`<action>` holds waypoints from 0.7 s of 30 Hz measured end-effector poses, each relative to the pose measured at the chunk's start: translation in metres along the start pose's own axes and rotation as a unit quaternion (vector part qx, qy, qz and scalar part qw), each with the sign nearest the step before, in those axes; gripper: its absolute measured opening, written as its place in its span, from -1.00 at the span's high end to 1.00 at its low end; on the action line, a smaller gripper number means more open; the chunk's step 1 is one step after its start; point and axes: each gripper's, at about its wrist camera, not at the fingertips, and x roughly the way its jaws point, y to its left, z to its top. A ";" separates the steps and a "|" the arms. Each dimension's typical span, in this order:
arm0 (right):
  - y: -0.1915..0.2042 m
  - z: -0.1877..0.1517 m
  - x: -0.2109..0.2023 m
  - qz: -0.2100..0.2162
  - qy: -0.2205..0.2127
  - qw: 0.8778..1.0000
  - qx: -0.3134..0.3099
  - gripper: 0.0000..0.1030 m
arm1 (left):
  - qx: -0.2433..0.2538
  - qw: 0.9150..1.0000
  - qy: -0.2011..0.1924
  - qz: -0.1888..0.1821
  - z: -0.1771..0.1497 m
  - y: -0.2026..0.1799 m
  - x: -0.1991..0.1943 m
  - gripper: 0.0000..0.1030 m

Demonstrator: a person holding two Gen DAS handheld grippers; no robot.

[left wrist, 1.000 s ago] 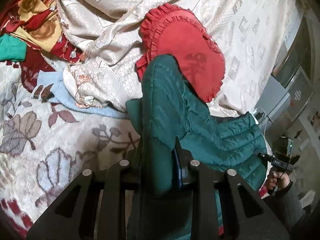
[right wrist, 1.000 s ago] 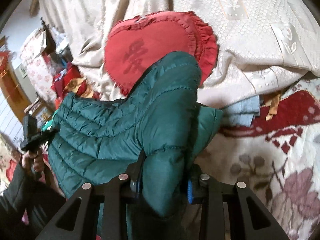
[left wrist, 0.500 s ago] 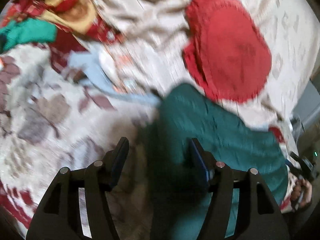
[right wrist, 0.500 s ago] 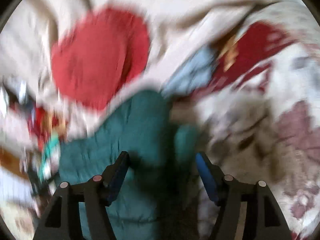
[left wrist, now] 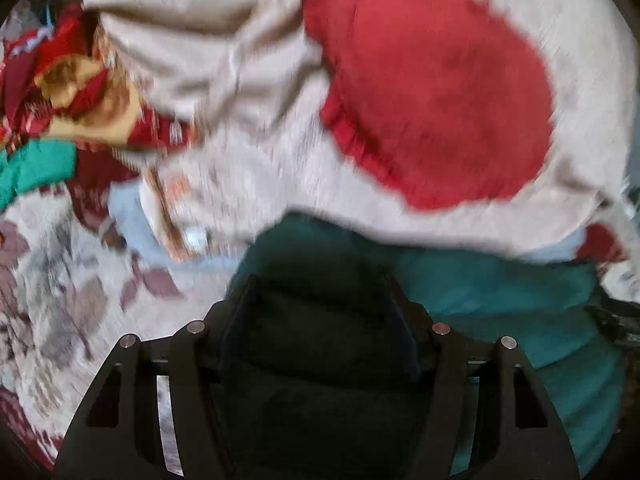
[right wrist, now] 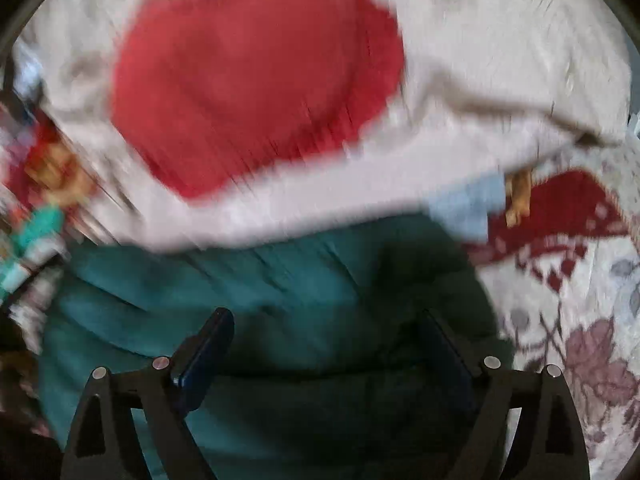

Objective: Fold large clothes

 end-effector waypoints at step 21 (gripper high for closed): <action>-0.005 -0.034 -0.071 0.066 -0.107 0.992 0.020 -0.86 | -0.036 0.991 -0.101 -0.080 -0.047 -0.027 -0.111 -0.51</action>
